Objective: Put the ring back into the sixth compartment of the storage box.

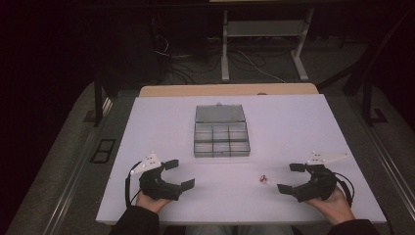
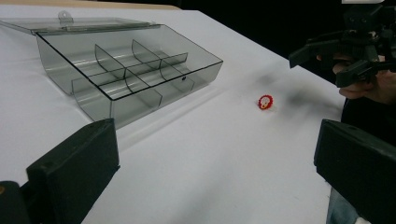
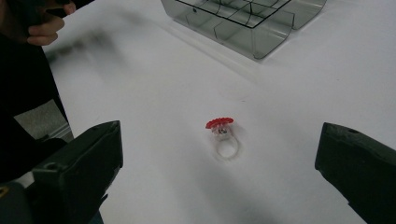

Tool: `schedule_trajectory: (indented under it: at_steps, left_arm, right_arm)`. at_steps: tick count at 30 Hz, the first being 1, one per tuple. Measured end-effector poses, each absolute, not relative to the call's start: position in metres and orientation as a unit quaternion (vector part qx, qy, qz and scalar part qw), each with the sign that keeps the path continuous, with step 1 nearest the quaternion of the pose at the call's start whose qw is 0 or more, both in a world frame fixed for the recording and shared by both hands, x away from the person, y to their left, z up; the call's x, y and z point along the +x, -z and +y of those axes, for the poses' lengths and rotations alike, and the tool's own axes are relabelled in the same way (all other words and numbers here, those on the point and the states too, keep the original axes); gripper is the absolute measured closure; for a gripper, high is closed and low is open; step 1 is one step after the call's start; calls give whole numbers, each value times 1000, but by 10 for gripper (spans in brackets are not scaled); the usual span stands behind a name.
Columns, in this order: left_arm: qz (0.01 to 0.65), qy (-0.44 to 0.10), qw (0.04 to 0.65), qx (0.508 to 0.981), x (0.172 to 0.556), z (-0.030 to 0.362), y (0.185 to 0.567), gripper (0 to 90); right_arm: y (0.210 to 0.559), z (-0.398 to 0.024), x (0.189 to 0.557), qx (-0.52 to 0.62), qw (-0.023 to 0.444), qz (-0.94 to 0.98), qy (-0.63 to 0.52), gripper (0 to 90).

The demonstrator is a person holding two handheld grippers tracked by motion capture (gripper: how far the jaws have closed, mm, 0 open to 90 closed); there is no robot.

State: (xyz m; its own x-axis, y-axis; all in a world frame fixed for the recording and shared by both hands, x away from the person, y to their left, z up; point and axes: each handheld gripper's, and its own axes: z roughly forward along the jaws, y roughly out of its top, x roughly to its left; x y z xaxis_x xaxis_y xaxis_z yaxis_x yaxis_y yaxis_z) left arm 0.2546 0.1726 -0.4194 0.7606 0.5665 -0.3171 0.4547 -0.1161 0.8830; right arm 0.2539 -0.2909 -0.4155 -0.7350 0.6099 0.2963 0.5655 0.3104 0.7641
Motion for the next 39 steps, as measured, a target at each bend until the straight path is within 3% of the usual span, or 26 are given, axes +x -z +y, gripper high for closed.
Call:
schedule_trajectory:
  at_steps: [39]
  left_arm:
    - [336,-53,569,749,254,172,419,0]
  right_arm:
    - [397,-268,289,331,-3,850,-410,8]
